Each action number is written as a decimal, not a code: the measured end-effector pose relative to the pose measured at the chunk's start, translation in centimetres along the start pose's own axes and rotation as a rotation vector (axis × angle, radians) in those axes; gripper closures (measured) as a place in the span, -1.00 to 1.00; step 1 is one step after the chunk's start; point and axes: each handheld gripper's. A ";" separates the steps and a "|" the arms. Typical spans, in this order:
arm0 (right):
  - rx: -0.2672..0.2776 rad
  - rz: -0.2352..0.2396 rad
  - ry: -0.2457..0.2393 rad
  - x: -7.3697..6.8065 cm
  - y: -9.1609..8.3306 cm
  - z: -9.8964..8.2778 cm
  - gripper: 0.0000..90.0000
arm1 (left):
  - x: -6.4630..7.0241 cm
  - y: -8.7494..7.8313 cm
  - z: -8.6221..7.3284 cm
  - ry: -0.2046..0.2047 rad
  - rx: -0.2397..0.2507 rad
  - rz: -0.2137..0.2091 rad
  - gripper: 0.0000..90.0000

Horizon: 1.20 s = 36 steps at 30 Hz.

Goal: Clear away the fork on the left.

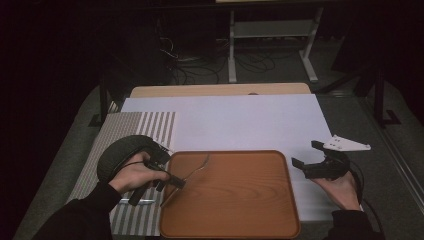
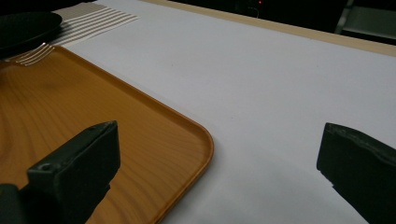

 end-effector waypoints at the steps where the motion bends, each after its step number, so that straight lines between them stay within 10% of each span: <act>1: 0.000 0.001 0.002 0.0 0.0 0.0 -1.00 | 0.2 0.3 0.0 -0.011 0.005 -0.004 0.70; 20: 0.002 0.002 0.001 -0.1 -0.1 0.0 -1.00 | 1.0 2.0 -0.4 0.018 0.019 0.011 0.54; 36: 0.000 0.002 0.001 -0.1 -0.1 0.0 -1.00 | 2.2 0.7 1.3 0.216 0.112 0.040 0.48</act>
Point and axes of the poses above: each handheld gripper's, and its own axes: y roughly forward along the jaws, z roughly out of its top, x roughly to its right, and after that the axes turned 11 degrees about -x, right-handed
